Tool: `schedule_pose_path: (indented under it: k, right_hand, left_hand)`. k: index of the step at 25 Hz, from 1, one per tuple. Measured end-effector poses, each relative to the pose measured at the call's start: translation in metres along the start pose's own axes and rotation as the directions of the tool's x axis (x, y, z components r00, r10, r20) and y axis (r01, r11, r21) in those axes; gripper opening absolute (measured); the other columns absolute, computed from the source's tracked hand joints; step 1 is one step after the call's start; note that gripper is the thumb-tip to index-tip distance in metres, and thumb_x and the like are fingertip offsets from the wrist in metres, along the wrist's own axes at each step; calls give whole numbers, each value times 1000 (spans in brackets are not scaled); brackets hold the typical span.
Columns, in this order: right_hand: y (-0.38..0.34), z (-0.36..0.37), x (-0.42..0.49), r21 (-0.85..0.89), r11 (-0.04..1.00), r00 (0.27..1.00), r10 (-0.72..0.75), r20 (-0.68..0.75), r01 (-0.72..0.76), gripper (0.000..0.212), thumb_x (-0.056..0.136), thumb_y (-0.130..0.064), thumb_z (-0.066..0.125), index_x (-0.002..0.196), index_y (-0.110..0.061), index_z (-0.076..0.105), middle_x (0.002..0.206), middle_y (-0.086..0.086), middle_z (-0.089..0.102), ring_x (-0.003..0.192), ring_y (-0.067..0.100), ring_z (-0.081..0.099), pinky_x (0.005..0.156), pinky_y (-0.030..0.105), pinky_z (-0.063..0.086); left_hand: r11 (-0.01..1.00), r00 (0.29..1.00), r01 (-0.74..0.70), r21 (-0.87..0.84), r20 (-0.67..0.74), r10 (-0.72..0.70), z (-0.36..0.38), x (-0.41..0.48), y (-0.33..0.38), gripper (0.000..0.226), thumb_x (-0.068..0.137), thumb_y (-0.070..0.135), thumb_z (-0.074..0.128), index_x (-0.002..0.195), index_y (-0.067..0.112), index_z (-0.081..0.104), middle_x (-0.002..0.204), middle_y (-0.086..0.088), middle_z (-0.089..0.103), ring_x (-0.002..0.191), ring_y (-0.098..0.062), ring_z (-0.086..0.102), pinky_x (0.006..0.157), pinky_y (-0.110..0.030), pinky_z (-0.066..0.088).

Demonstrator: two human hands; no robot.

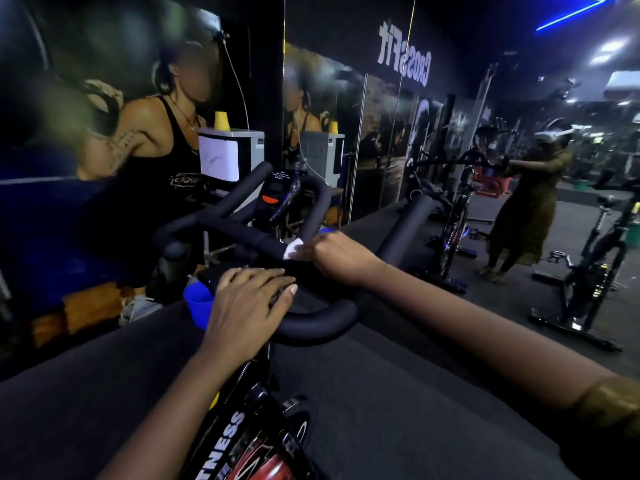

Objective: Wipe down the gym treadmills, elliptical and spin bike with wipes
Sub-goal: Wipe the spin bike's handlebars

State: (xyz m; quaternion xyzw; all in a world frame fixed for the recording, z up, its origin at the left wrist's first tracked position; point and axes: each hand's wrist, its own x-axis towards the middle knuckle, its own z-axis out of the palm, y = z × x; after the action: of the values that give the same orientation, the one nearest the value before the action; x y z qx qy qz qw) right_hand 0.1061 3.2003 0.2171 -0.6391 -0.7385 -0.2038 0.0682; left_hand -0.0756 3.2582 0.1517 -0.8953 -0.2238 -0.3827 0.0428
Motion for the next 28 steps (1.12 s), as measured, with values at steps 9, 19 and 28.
schedule_pose_path:
  k: [9, 19, 28]
  right_hand:
    - [30, -56, -64, 95, 993, 977, -94, 190, 76, 36, 78, -4, 54, 107, -16, 71, 91, 10, 73, 82, 27, 67, 69, 35, 53]
    - [-5, 5, 28, 64, 996, 994, -64, 86, 59, 22, 95, -22, 47, 108, -17, 64, 118, -2, 63, 108, 17, 57, 85, 28, 40]
    - [6, -19, -58, 108, 960, 966, -251, -64, 257, 43, 76, -10, 38, 100, -4, 73, 108, 12, 69, 94, 25, 68, 86, 16, 37]
  left_hand:
    - [999, 1000, 17, -27, 2, -17, 0, -2, 3, 54, 95, 49, 22, 111, 31, 71, 112, 12, 69, 106, -18, 61, 98, -35, 24]
    - [999, 1000, 10, -34, 29, -9, 0, -2, 0, 63, 95, 53, 15, 113, 28, 70, 115, 9, 69, 108, -19, 59, 99, -33, 22]
    - [999, 998, 5, -41, 69, -3, -1, -1, -1, 71, 95, 58, 6, 114, 31, 69, 116, 12, 67, 112, -17, 57, 102, -33, 19]
